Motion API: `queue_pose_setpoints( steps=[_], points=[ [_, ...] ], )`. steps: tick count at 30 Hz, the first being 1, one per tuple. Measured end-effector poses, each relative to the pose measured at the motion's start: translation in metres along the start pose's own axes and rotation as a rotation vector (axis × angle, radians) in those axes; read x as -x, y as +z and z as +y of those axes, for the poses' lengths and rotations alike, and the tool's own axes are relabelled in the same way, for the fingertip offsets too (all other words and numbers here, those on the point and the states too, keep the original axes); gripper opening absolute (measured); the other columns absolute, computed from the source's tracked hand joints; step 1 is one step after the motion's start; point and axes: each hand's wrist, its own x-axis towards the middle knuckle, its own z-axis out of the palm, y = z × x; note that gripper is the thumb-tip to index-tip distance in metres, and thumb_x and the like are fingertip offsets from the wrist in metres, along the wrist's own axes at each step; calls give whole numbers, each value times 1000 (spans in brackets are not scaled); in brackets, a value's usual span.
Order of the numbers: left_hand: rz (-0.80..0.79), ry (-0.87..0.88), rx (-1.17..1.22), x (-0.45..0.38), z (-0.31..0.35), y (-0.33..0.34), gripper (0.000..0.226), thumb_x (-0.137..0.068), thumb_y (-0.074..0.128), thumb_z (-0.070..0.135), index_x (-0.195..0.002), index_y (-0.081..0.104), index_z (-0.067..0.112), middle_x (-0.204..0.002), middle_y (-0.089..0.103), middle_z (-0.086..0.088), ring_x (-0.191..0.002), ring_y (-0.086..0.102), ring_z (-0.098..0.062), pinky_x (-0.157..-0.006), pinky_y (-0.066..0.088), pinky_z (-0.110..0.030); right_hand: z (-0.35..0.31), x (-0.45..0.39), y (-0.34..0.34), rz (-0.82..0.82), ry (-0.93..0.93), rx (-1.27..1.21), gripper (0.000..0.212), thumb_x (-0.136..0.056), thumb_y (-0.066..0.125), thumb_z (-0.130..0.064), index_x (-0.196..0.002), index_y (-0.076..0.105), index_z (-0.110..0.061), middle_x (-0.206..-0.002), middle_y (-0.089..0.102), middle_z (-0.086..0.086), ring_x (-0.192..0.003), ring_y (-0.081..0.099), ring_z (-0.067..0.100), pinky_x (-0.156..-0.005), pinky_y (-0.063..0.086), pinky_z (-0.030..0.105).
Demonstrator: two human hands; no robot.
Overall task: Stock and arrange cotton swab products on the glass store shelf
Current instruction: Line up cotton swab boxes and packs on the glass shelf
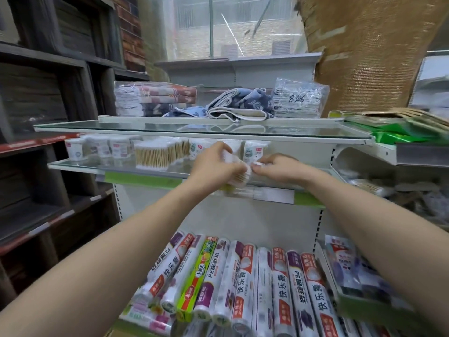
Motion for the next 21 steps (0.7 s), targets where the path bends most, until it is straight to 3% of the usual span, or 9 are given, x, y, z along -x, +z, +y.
queue_pose_setpoints(
  steps=[2, 6, 10, 13, 15, 17, 19, 21],
  points=[
    [-18, -4, 19, -8, -1, -3, 54, -62, 84, 43, -109, 64, 26, -97, 54, 11, -91, 67, -25, -80, 60, -49, -9, -5, -1, 27, 61, -113, 43, -95, 49, -60, -113, 71, -27, -120, 64, -2, -104, 58, 20, -84, 44, 30],
    [-60, 16, 30, -17, -12, -11, 46, -70, 86, 35, -109, 63, 26, -101, 54, 9, -91, 66, -22, -77, 62, -47, -12, -17, 3, 101, 176, -208, 15, -91, 65, -27, -102, 71, -19, -110, 68, 9, -92, 61, 23, -66, 51, 31],
    [-106, 8, 75, -20, -25, -25, 42, -75, 84, 31, -111, 63, 23, -103, 54, 7, -85, 66, -21, -70, 63, -45, -15, -27, 9, 246, 340, -541, 30, -87, 73, -10, -114, 61, -15, -118, 64, 12, -103, 63, 27, -67, 52, 34],
    [-124, 5, 100, -23, -34, -34, 40, -75, 84, 30, -109, 64, 24, -108, 56, 3, -83, 67, -20, -65, 63, -43, -21, -36, 17, 375, 393, -646, 55, -83, 76, -6, -133, 54, -12, -120, 60, 9, -103, 64, 27, -77, 60, 41],
    [-138, 15, 106, -24, -41, -38, 41, -74, 84, 31, -109, 64, 25, -111, 55, 1, -85, 66, -21, -66, 63, -45, -24, -45, 22, 420, 434, -621, 58, -79, 79, -4, -131, 55, -12, -116, 59, 8, -102, 65, 28, -79, 61, 48],
    [-151, 22, 101, -26, -47, -42, 42, -74, 84, 33, -110, 63, 26, -114, 55, 0, -88, 66, -21, -67, 63, -45, -28, -54, 24, 441, 439, -531, 37, -78, 79, -6, -111, 62, -7, -109, 62, 10, -97, 68, 31, -78, 61, 49],
    [-157, 14, 107, -28, -51, -46, 42, -75, 84, 33, -111, 63, 26, -117, 55, -1, -91, 65, -23, -66, 64, -44, -30, -62, 27, 451, 439, -350, 19, -77, 77, -13, -90, 65, -3, -104, 68, 15, -92, 69, 31, -77, 61, 40],
    [-156, 1, 119, -30, -54, -49, 41, -76, 83, 31, -111, 62, 26, -117, 55, -2, -90, 65, -22, -66, 64, -44, -31, -69, 29, 458, 436, -191, 19, -78, 74, -17, -89, 67, -3, -101, 67, 16, -96, 67, 33, -72, 53, 32]
  ],
)
